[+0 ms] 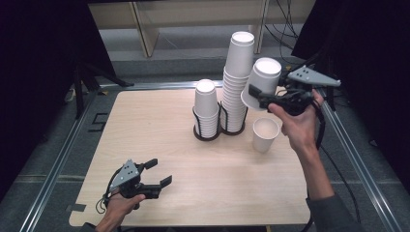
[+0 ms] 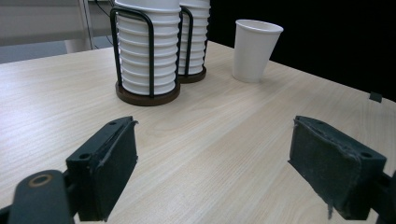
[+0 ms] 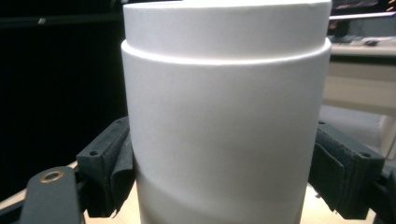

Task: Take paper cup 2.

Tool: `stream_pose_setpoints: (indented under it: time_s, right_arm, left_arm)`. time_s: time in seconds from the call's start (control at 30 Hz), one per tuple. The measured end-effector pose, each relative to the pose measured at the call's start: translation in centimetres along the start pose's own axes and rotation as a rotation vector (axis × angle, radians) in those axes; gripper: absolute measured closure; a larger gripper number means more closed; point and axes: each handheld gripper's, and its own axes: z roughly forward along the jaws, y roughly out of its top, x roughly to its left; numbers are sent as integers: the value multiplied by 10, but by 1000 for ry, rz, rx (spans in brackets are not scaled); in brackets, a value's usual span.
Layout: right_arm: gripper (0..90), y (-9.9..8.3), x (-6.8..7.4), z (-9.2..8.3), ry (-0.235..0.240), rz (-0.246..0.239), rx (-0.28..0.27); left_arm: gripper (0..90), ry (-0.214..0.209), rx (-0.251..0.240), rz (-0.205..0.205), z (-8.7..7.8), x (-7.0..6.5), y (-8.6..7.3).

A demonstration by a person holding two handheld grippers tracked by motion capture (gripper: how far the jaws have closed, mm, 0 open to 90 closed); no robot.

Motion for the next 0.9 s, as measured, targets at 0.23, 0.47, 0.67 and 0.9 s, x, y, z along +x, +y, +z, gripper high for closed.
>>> stream_pose_setpoints:
  time_s: [0.23, 0.47, 0.67, 0.9]
  right_arm:
    - [179, -47, 17, 12, 55, 11, 27]
    - [179, -84, 28, 32, 107, 40, 76]
    - [178, -97, 35, 39, 125, 5, 72]
    - [178, -114, 43, 44, 174, 29, 107]
  left_arm:
    - [145, 1, -6, -1, 0, -1, 0]
    - [145, 0, -8, 9, 0, 0, 0]
    - [145, -14, -23, 3, 3, -1, -1]
    - [145, -5, -12, 6, 3, -1, -1]
